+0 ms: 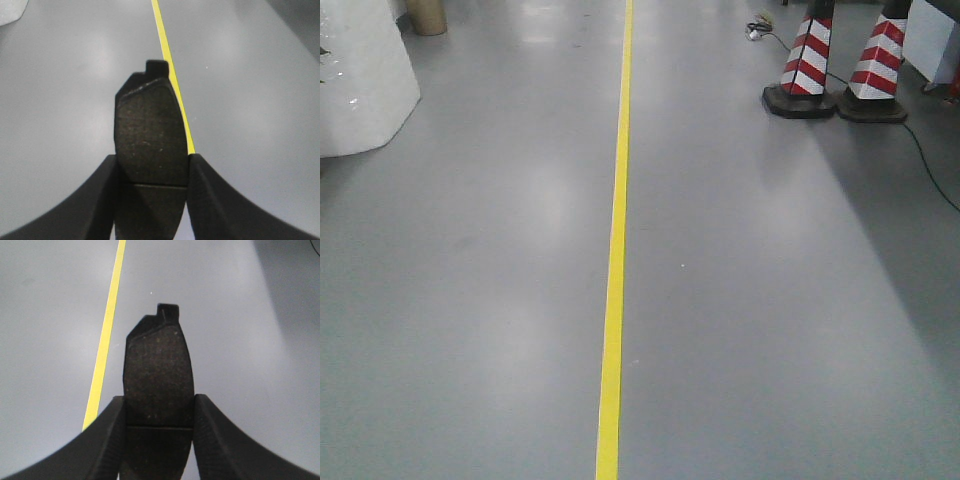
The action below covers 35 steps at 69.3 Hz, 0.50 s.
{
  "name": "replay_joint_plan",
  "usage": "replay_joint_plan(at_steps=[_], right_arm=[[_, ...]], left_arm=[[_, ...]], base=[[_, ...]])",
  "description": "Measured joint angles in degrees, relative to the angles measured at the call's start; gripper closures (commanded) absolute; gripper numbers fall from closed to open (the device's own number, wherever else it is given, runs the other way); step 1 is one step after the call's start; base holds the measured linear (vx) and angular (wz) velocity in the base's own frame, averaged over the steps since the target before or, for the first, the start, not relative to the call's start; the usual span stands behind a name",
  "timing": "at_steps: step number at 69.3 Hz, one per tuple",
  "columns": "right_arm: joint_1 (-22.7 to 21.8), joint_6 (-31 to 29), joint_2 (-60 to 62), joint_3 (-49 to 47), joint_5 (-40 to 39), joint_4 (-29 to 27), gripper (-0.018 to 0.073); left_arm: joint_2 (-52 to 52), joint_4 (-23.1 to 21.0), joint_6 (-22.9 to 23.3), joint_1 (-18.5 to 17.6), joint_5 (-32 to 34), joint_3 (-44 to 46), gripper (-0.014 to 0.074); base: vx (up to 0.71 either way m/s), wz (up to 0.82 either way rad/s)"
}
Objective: Move and align brake pads A on conveyor
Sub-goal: 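Drive forward along the yellow floor line holding both brake pads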
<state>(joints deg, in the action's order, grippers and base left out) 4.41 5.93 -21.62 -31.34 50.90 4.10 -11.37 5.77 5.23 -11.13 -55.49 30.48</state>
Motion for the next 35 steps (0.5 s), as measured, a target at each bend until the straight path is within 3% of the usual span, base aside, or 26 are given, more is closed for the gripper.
replay_joint_plan(at_steps=[35], right_arm=[[0.00, 0.00, 0.00, 0.00, 0.00, 0.00, 0.0564]], left_arm=[[0.00, 0.00, 0.00, 0.00, 0.00, 0.00, 0.0603]], base=[[0.72, -0.10]])
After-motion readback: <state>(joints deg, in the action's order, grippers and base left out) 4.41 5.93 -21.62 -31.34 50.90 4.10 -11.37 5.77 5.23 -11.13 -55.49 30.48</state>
